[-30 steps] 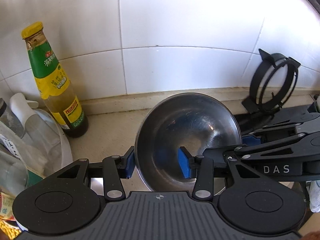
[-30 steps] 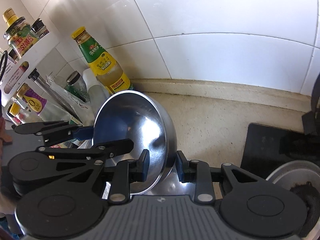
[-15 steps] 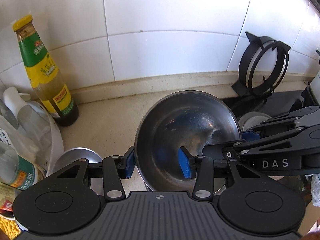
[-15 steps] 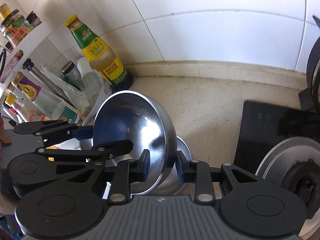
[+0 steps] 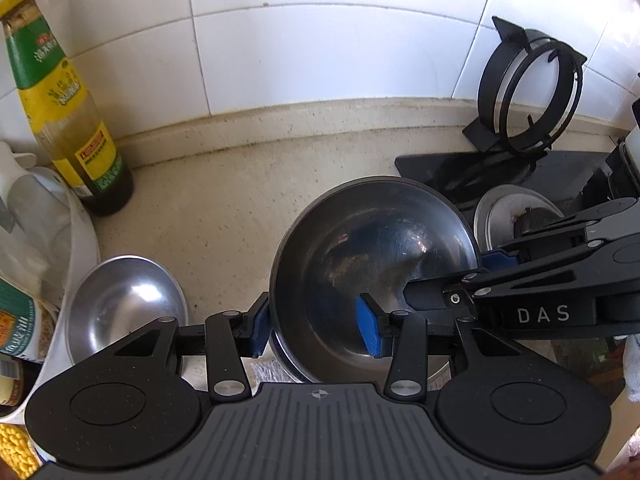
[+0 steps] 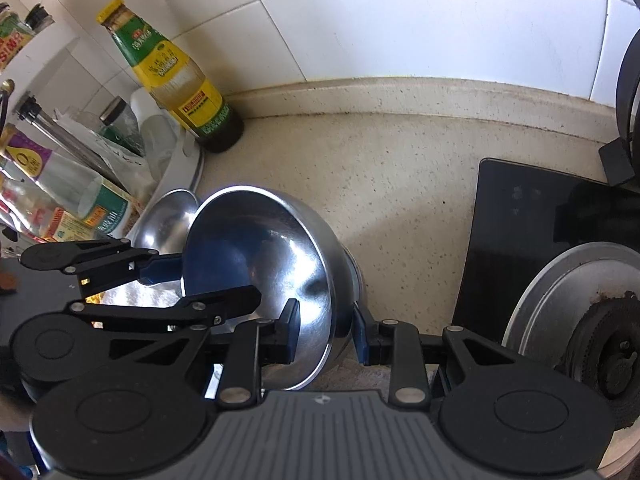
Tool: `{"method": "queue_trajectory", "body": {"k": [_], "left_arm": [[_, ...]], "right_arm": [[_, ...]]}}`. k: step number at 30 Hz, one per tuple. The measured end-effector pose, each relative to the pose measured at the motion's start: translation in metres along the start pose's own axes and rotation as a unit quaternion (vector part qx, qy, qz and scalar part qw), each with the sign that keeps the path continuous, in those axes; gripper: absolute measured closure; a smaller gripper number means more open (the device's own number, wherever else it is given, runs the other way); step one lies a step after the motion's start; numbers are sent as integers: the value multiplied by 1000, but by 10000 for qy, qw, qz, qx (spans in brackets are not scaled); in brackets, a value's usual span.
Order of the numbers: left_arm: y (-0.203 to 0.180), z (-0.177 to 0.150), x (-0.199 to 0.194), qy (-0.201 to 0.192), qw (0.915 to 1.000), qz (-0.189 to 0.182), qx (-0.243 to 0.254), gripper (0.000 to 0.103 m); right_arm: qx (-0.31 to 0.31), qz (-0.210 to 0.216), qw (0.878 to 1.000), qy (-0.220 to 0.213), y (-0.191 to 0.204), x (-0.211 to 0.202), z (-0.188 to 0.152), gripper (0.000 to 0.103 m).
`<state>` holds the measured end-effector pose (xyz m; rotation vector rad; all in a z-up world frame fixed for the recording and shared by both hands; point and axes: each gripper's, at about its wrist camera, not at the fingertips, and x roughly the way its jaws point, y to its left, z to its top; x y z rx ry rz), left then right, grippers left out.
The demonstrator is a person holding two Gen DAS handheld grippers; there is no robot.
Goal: Organize plates and bowls
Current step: 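Lower the steel bowl into another steel bowl and open both grippers, then grasp the rim of the nested steel bowls with both grippers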
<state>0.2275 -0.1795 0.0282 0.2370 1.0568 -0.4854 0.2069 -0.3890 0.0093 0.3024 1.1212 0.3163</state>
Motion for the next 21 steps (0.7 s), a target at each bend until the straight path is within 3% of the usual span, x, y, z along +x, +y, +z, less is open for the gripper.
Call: {"method": "queue_trajectory", "body": {"k": [6,11,21], "left_arm": [[4,-1,9,95,9999,3,-66,52],[17,-3,-4,-83,9996,31,-268,52],[70,-21,-40,-319,9939,350,-995,49]], "right_arm": [[-71,-138,9998,-89,-1,1,4,66],[-165,-166,9994,-260,4,-9,10,65],[-890,259,9955,-200,71,11,24,64]]}}
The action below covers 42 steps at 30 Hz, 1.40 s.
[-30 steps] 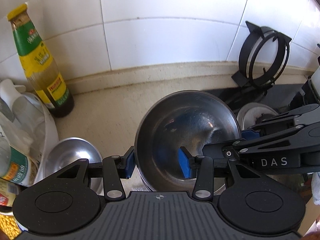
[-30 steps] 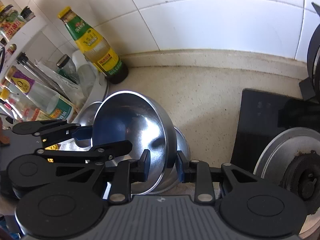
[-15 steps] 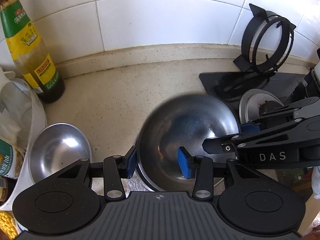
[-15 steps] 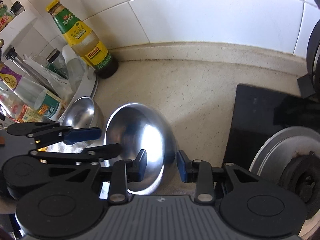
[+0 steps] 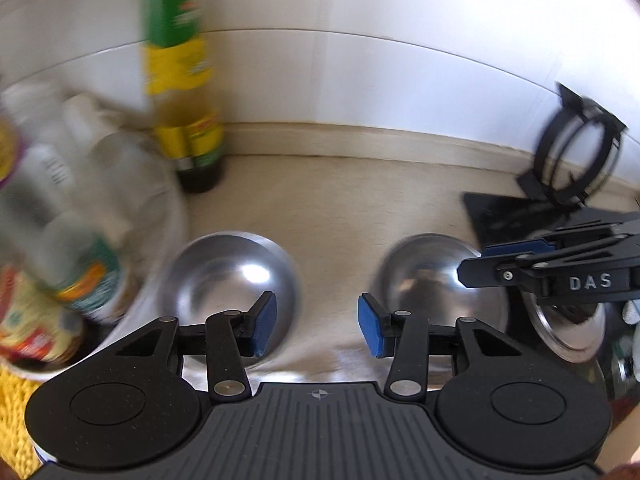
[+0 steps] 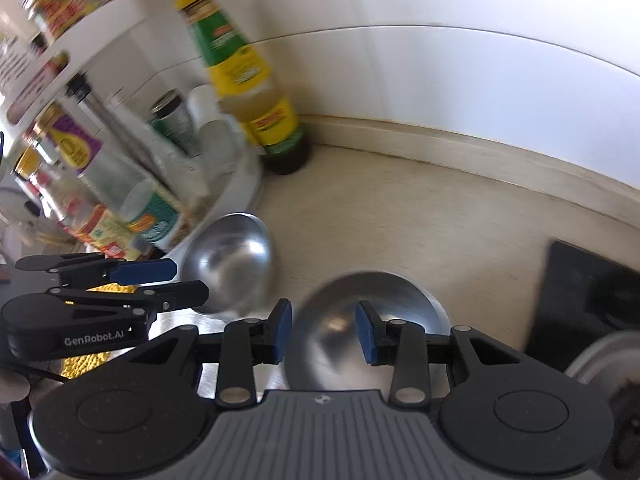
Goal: Organize plates and bowls
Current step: 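Grasp the rim of the nested steel bowls with both grippers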
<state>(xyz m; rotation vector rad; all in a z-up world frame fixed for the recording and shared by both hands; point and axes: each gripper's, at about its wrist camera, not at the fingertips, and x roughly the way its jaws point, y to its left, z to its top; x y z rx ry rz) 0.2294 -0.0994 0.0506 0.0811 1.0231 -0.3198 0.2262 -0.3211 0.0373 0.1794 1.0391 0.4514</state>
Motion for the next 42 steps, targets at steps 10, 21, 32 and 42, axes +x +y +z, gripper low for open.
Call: {"method": "queue_trajectory", "body": {"k": [10,21,32,42], "left_arm": [[50,-21,-5,155,9960,406,-778,44],[54,-25,22,323,9935,486,-973,41],[51,-19,49,487,9927,716,-842,38],[58,-21,66,618,9927,697,-769,51]], "right_arm": [[-624,214,9971,386,54,60,23,64],[-652,139,9949,755,51,107,31,59],[-753,261,9918,997,47,135,32,62],[-716,310,9914,1048,43,138,31,63]]}}
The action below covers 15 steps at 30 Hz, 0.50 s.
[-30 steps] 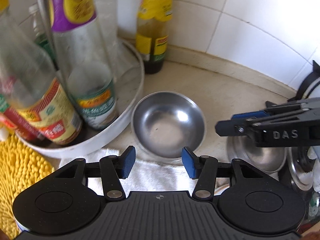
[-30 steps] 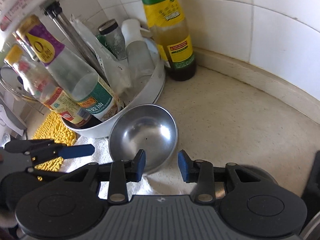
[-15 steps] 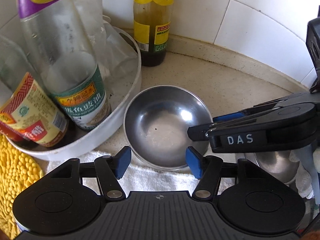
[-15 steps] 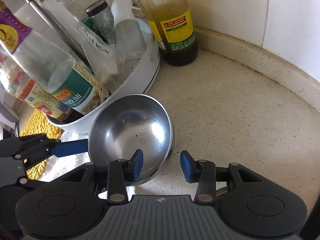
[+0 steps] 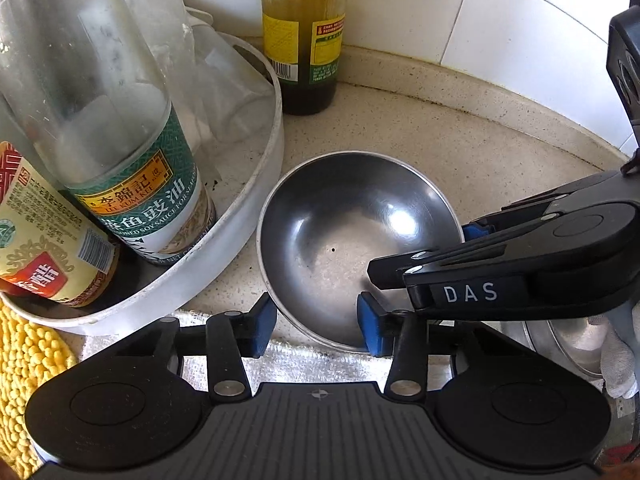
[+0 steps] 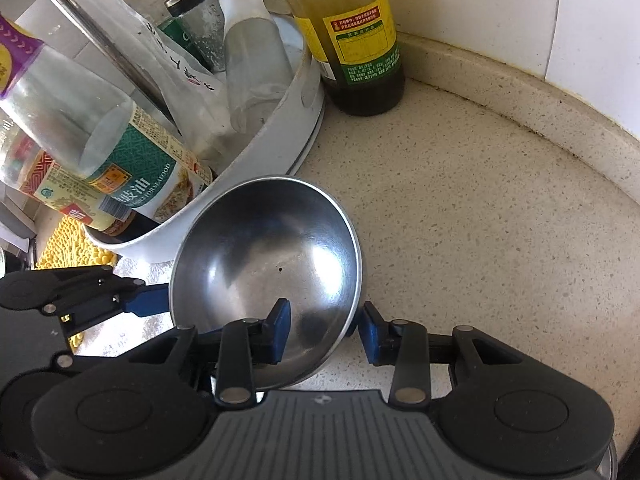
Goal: Organize plates and bowls
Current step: 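Grasp the rim of the nested steel bowls with both grippers, then lower the nested bowls into the third steel bowl and open both grippers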
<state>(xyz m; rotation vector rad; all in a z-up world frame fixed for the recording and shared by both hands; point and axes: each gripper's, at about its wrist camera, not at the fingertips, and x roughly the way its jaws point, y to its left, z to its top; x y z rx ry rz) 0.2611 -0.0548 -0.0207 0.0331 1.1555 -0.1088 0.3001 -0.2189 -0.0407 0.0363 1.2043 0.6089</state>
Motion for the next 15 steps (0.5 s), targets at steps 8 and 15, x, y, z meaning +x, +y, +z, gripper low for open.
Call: {"method": "queue_trajectory", "body": {"k": [8,15], "left_arm": [[-2,4,-9,-129,9999,-2,15,52],[-10,6,-30,-329,9994,-55,75,51]], "right_arm": [[19,42,9997,-250,-2,-25,0,63],[27,-36,9990,-450,1,-51,-4,63]]}}
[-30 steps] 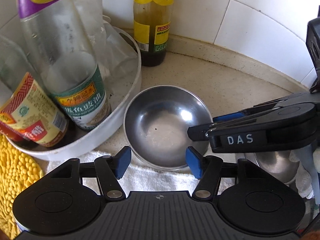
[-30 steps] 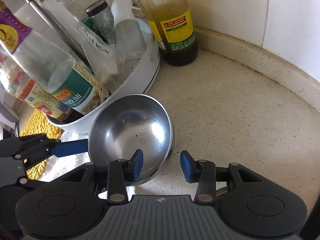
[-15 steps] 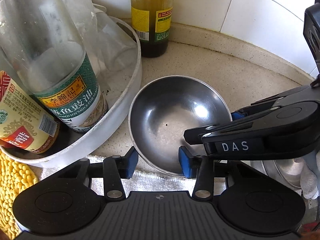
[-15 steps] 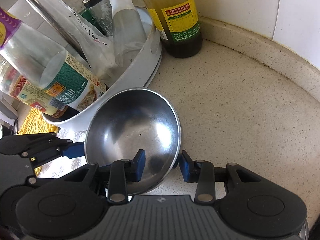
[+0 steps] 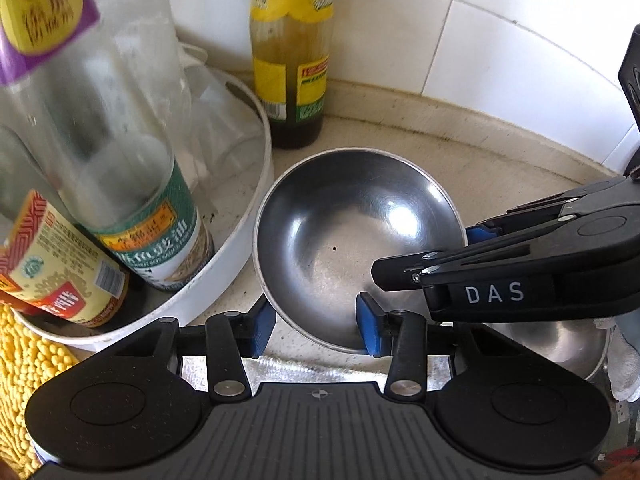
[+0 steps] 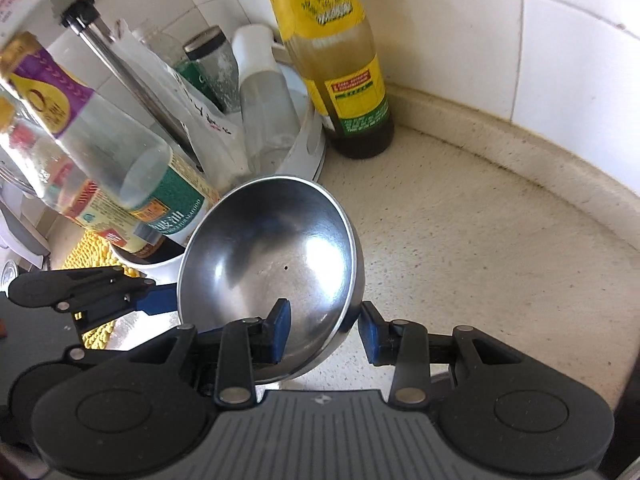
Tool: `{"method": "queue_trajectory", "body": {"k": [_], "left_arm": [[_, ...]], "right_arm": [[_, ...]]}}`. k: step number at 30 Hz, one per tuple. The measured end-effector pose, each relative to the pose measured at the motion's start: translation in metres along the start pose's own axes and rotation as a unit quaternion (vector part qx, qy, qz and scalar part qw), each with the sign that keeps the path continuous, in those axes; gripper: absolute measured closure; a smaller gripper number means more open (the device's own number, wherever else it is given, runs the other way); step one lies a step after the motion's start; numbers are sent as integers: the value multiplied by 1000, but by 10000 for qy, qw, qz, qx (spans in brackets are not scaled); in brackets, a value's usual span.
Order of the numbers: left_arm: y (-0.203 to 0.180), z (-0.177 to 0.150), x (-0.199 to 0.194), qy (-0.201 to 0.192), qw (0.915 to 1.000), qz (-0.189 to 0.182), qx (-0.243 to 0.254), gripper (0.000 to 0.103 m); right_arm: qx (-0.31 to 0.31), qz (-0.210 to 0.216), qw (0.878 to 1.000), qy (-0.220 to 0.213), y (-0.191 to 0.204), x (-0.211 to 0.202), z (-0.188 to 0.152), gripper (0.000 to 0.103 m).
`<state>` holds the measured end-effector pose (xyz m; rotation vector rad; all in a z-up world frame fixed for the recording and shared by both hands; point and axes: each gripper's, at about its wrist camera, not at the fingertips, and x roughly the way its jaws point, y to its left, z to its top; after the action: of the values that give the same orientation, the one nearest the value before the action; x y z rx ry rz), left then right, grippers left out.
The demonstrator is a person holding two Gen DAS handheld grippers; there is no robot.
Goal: Organize plates and bowls
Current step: 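Lower the nested bowls into the third steel bowl and open both grippers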
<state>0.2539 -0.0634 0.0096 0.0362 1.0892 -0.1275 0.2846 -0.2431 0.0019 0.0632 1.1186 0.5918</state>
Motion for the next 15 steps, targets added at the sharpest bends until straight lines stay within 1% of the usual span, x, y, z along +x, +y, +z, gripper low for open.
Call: {"method": "queue_trajectory", "body": {"k": [9,15], "left_arm": [[-21,5,-24,-236,9993,-92,279,50],[-40,5,-38,-347,9975,-263,557,49]], "right_arm": [[157,-188,9994,-227,-2,-34,-12,63],[374,-379,9979,-379,-11,-58,-26,63]]}}
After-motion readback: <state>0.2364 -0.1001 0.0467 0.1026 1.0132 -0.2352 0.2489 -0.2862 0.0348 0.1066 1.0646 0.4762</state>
